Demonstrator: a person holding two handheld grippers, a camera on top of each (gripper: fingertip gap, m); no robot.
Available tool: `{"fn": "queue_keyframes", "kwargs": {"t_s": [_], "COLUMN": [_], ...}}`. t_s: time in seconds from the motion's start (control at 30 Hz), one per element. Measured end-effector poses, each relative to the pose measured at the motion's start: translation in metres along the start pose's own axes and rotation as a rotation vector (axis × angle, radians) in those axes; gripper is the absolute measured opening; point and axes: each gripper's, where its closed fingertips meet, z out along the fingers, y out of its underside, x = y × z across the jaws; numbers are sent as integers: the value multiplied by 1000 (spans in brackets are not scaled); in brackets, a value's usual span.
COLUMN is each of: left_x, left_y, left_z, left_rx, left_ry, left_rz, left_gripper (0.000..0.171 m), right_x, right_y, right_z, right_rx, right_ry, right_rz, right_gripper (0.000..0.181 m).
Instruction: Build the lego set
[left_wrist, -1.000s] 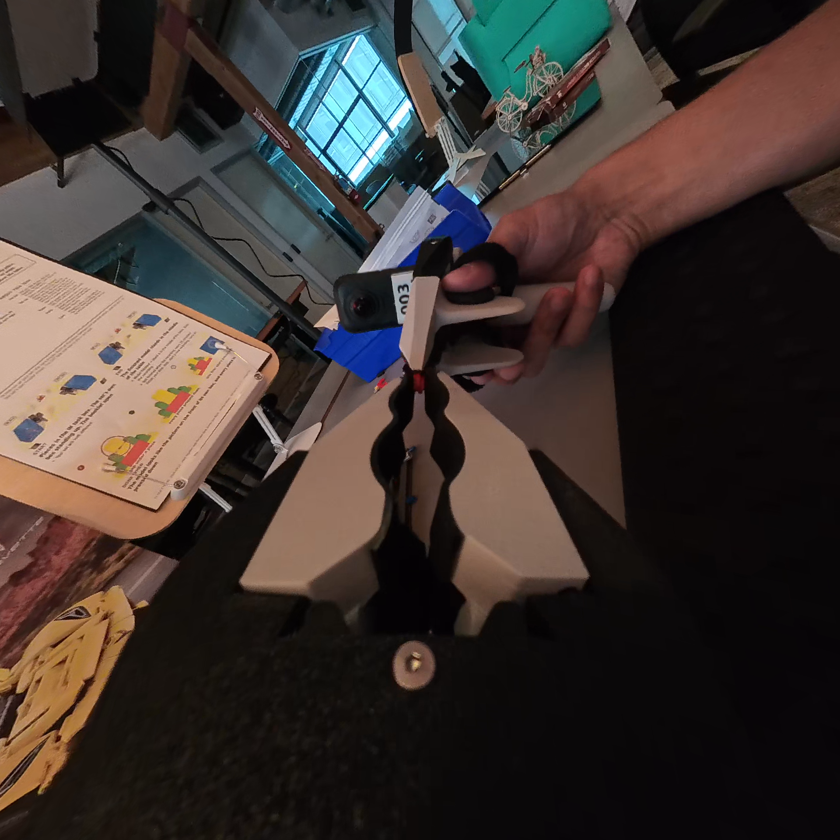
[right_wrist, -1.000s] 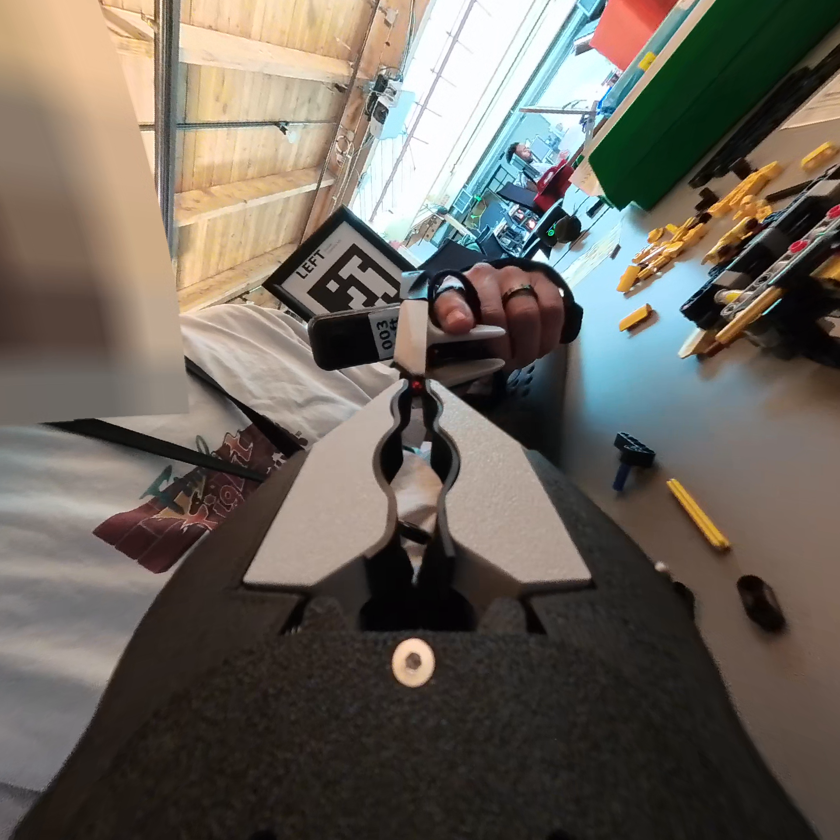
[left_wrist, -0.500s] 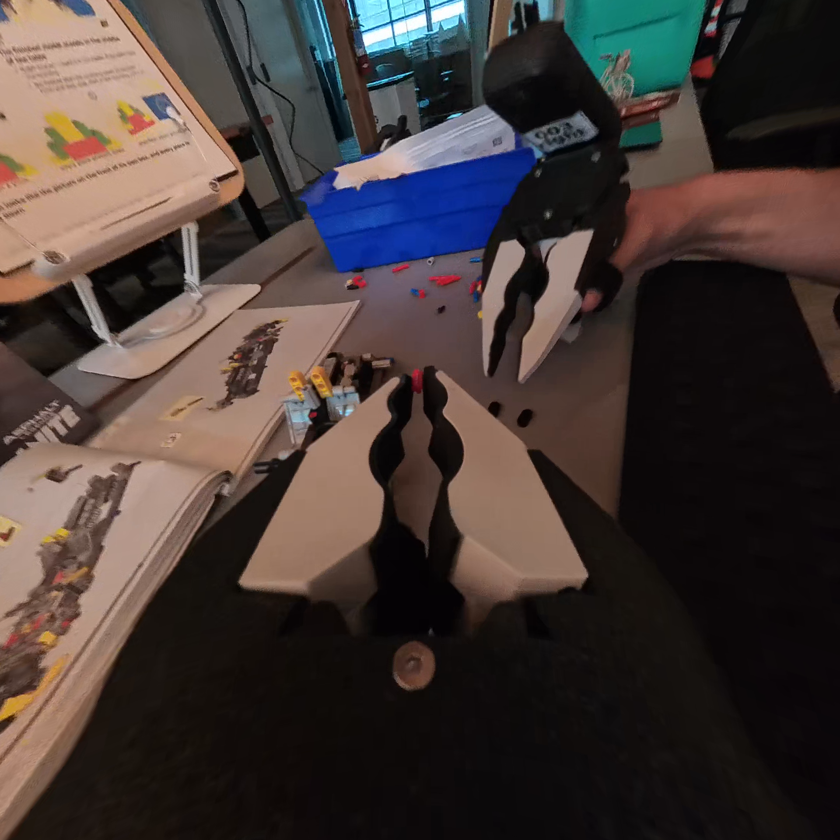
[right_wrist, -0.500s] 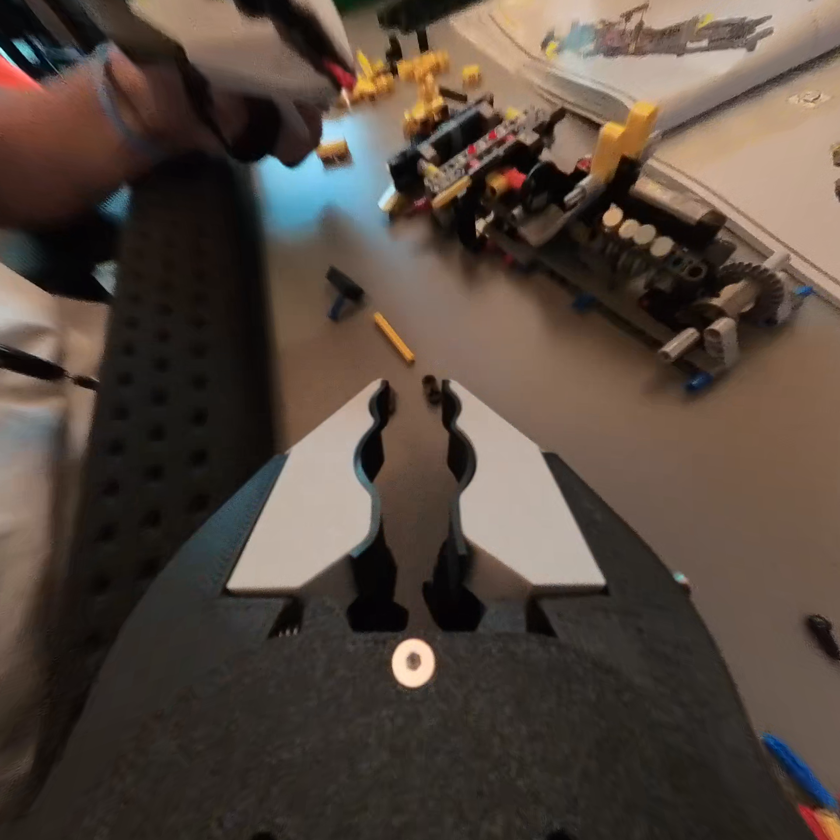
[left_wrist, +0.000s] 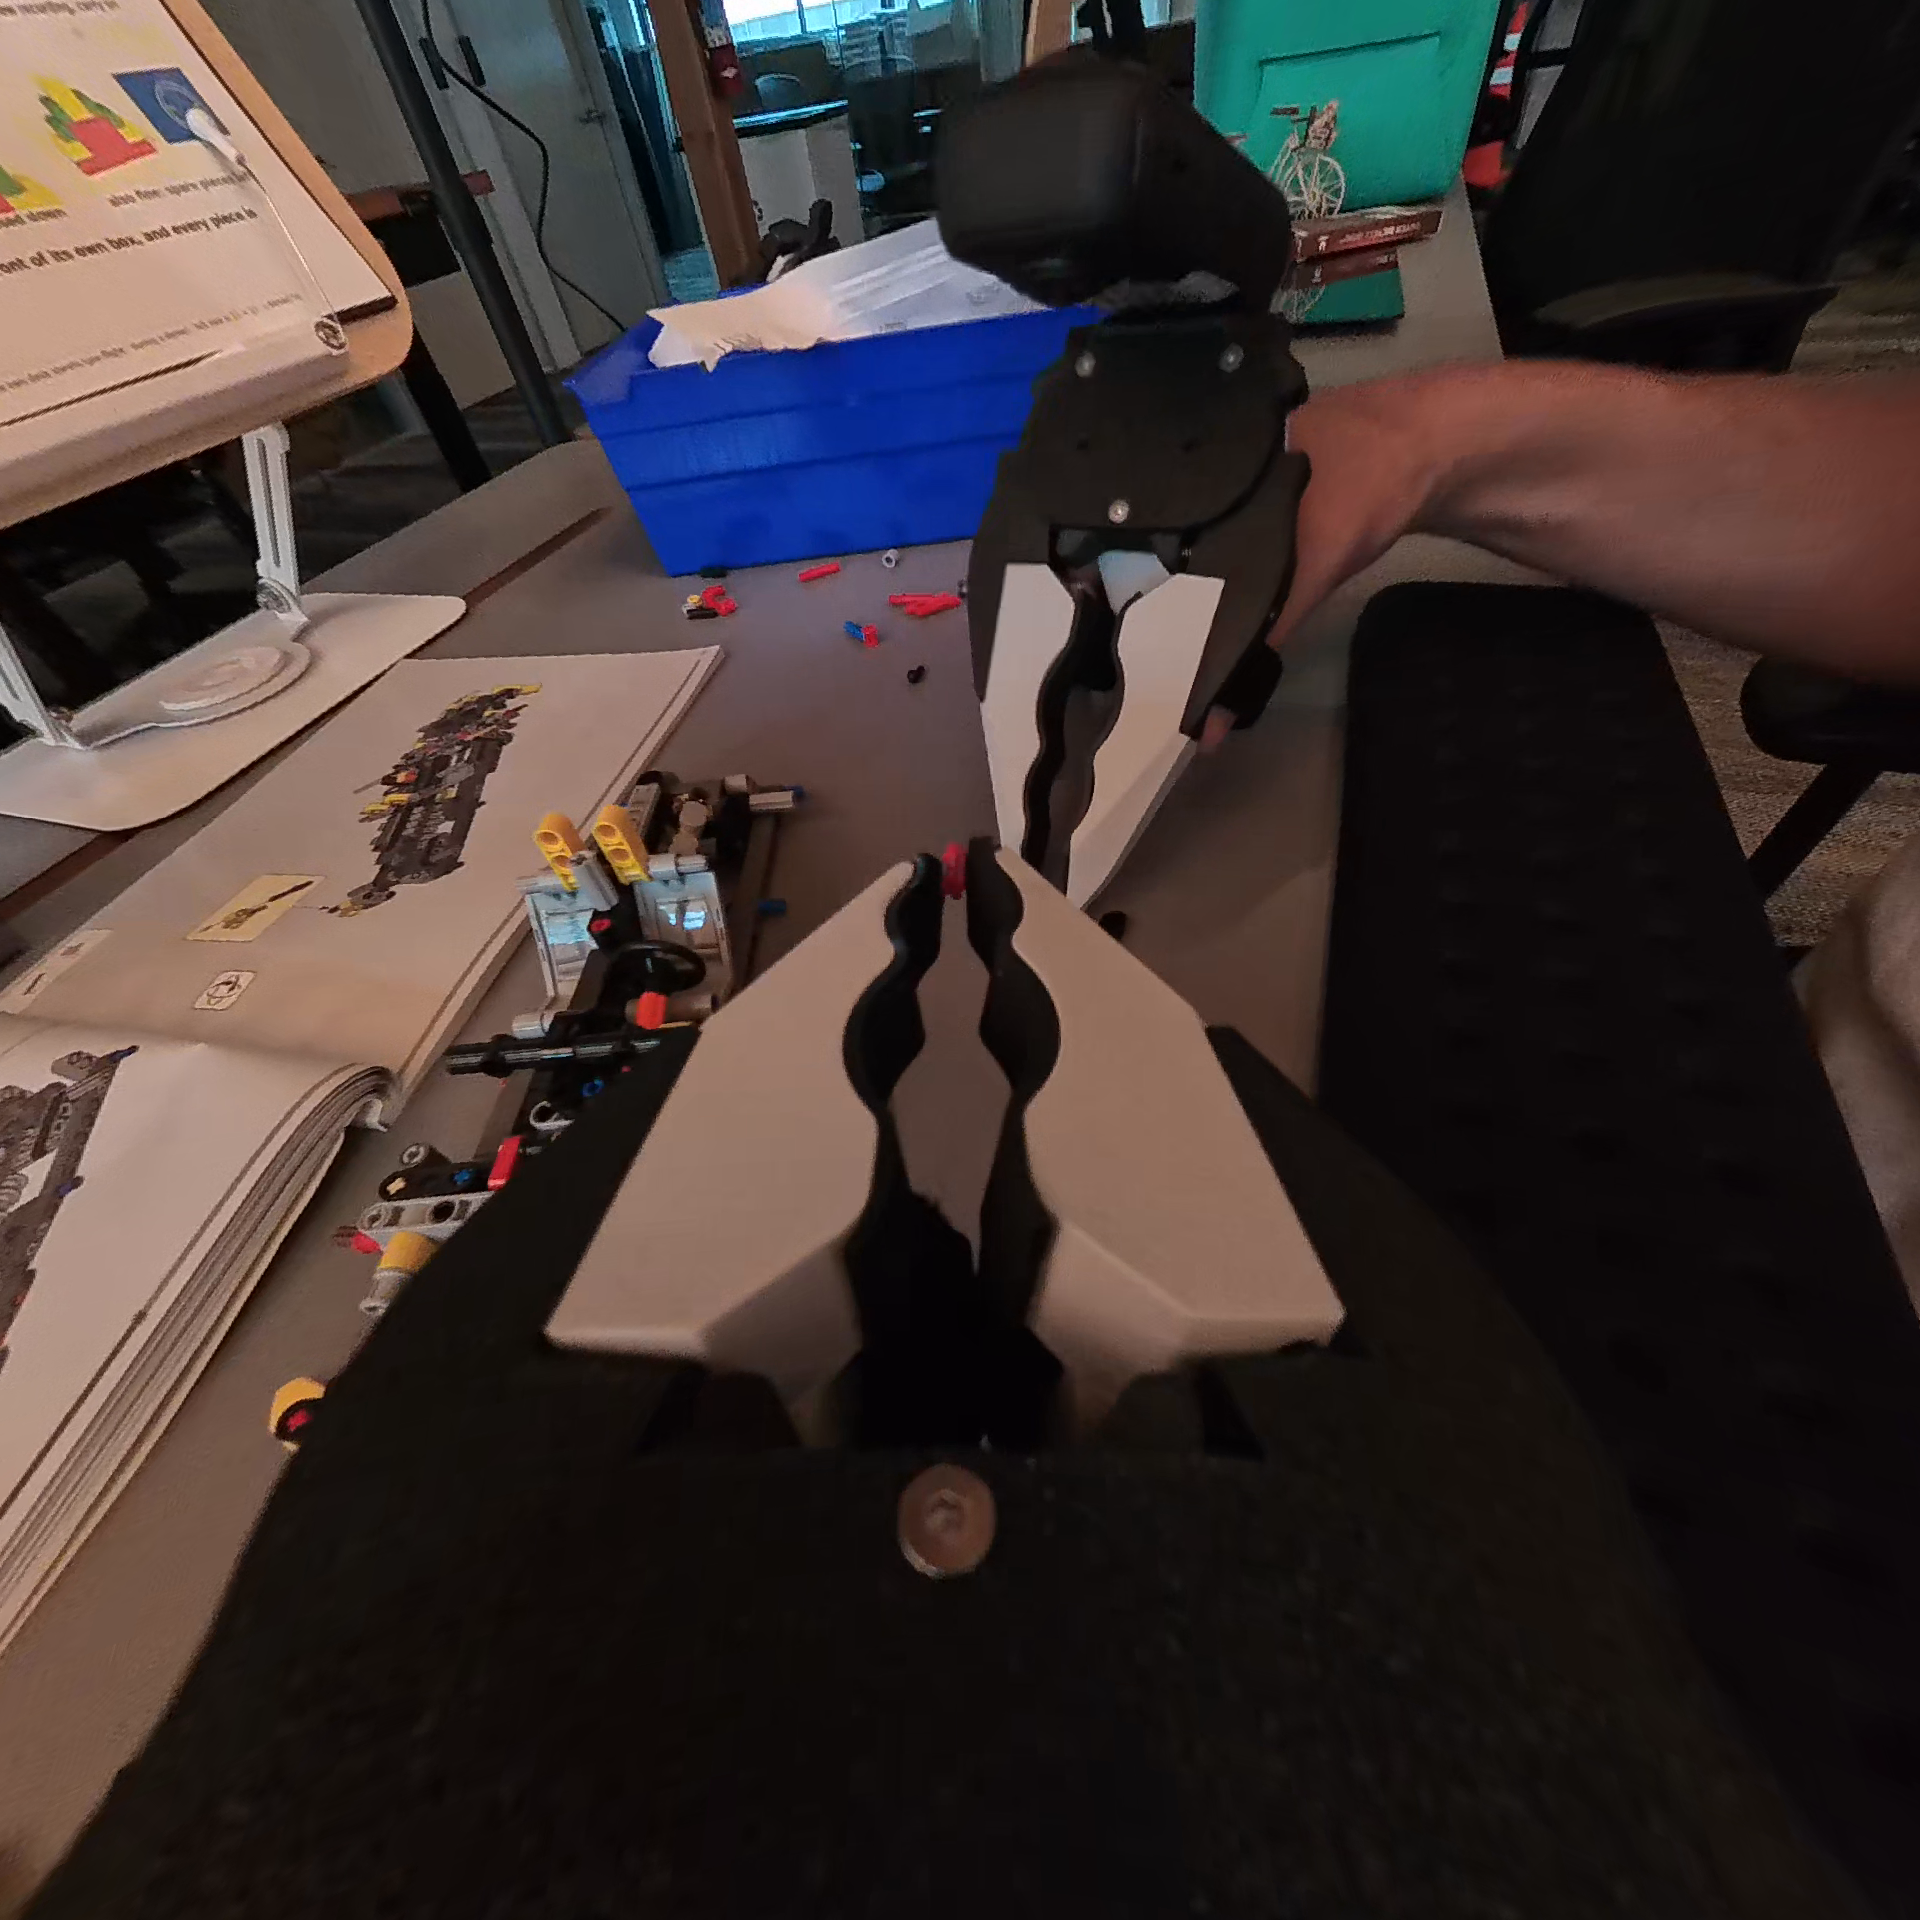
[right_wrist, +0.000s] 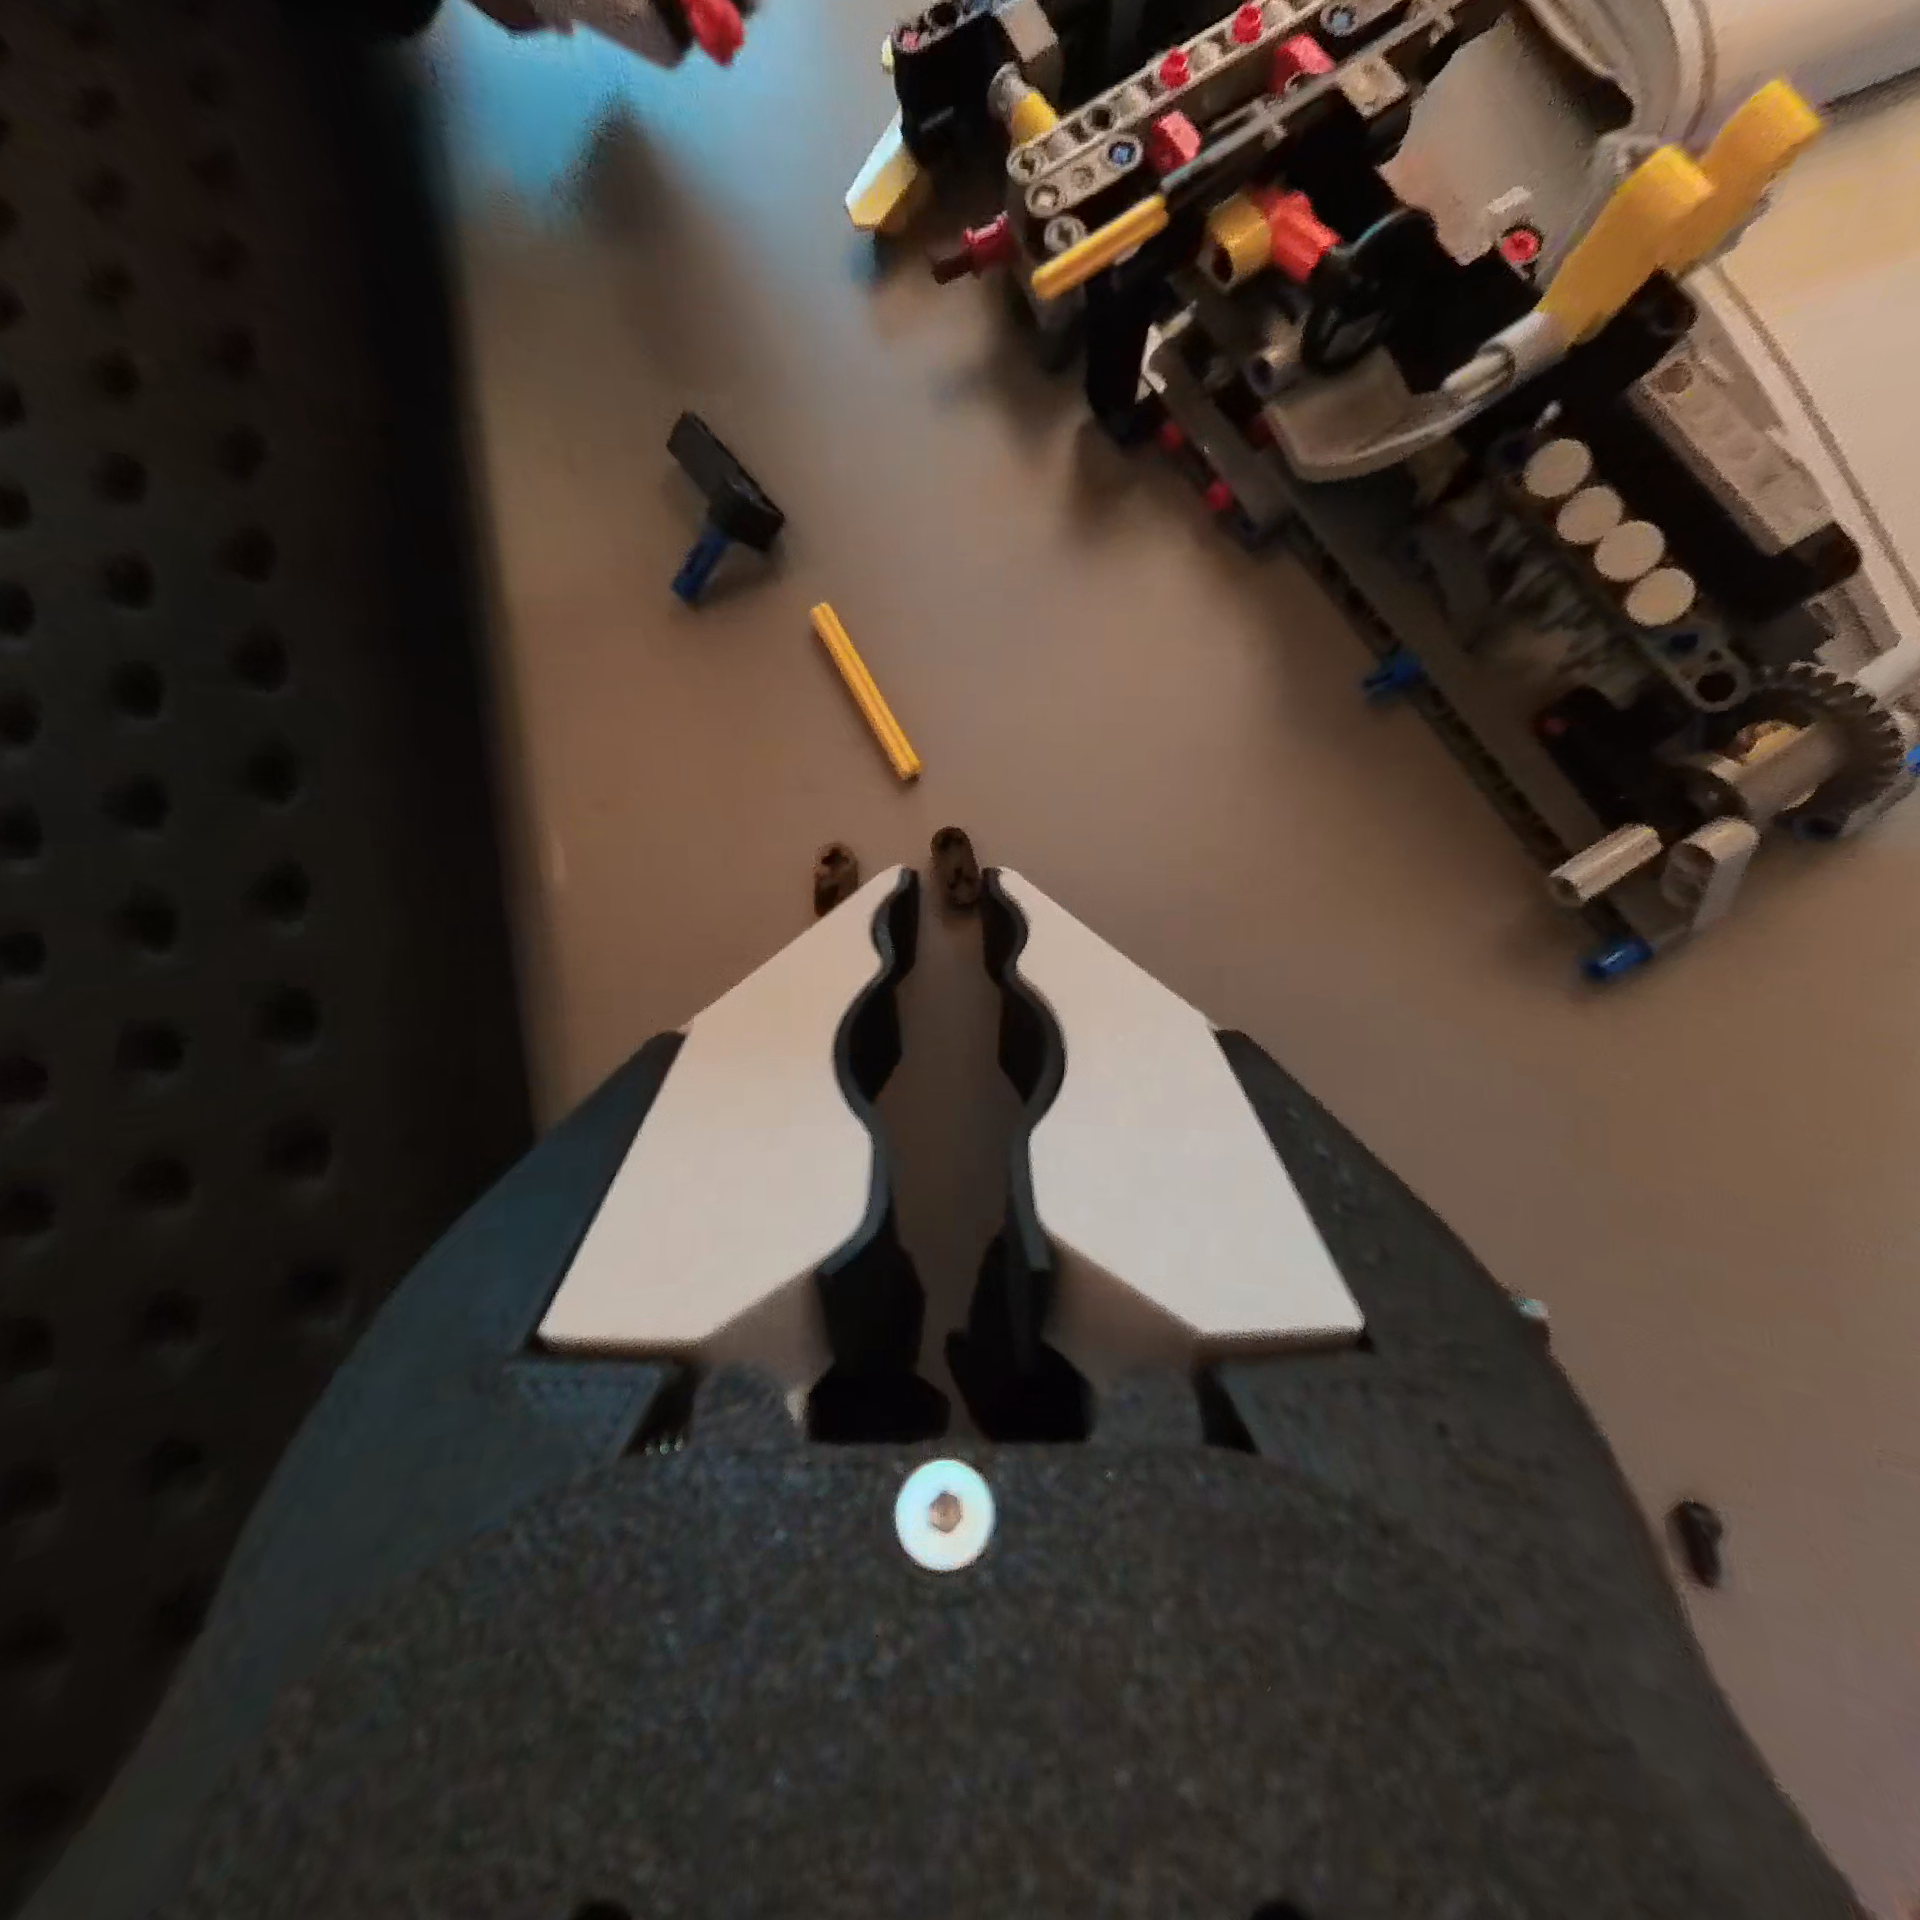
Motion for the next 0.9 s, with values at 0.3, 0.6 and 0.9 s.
{"fn": "queue_keyframes", "kwargs": {"t_s": [0.3, 0.6, 0.9], "left_x": [-5, -13, -22], "left_y": [-6, -56, -64], "left_z": [-5, -30, -40], "left_rx": [38, 360, 447], "left_ry": [-5, 165, 162], "left_rz": [-32, -374, -463], "left_gripper": [2, 2, 1], "right_x": [1, -4, -19], "right_y": [1, -152, -171], "right_z": [-1, -71, -64], "right_rx": [-174, 974, 1095], "right_ry": [22, -467, -726], "right_rz": [-23, 549, 665], "right_gripper": [6, 5, 5]}}
